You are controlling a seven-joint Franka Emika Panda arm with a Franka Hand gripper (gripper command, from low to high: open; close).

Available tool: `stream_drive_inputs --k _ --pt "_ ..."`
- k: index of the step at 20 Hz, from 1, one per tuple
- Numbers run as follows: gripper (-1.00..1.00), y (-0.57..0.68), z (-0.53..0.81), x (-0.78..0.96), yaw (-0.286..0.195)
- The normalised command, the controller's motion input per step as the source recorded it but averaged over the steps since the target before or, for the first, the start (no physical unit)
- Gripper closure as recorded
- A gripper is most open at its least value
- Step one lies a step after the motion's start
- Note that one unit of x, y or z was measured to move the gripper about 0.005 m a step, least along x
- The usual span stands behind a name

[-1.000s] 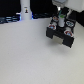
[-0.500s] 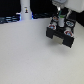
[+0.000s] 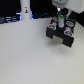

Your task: Open the kcup holder, insert the kcup into the holder, and close the kcup holder

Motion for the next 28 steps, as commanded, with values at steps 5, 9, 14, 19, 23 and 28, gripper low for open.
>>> stream_drive_inputs --k 5,9,14,19,23,28 --pt "1.0 0.05 0.03 0.29 -0.026" --pt "1.0 0.11 0.04 0.19 0.003" --pt "1.0 0.1 -0.18 0.1 0.013" --pt "1.0 0.1 -0.17 0.13 0.01" --pt "1.0 0.12 -0.1 0.13 0.019" --pt "-1.0 0.14 0.11 0.12 0.041"
